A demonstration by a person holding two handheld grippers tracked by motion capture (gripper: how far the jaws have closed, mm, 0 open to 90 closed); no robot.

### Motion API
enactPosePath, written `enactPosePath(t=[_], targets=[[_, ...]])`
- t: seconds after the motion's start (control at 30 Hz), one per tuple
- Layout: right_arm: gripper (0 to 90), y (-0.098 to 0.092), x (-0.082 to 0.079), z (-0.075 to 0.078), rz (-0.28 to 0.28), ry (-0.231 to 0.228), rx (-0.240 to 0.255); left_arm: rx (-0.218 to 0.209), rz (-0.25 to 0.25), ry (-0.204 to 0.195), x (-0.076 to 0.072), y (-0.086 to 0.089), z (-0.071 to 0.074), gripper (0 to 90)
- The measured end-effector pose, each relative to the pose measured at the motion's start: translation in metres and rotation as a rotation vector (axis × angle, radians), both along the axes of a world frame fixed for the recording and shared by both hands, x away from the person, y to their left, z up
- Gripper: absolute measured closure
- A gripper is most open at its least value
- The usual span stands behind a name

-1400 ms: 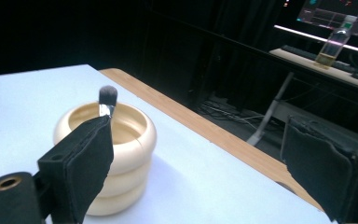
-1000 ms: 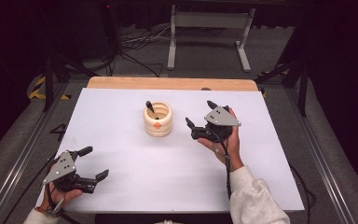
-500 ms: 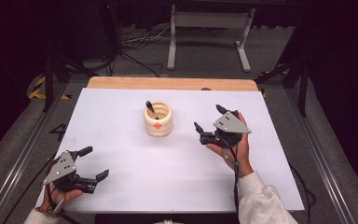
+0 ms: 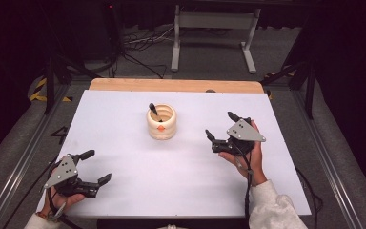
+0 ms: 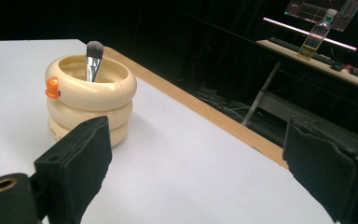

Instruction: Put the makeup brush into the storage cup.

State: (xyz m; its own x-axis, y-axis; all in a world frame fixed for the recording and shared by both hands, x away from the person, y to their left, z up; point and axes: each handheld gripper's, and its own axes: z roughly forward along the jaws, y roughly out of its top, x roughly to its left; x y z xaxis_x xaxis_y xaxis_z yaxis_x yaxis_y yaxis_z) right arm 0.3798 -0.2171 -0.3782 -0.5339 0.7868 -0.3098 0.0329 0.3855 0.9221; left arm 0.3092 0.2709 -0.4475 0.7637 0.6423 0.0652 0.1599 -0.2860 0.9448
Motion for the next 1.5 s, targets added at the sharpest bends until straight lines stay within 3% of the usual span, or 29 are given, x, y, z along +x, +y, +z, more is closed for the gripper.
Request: enactPosePath(t=[1.03, 1.5], targets=[[6.5, -0.034, -0.026, -0.009, 0.005, -0.037, 0.007, 0.006, -0.002, 0.003, -0.001, -0.002, 0.000, 2.8], [5.7, -0.046, -0.035, -0.020, -0.006, -0.018, -0.002, 0.006, -0.004, -0.003, -0.001, -0.002, 0.000, 2.8]])
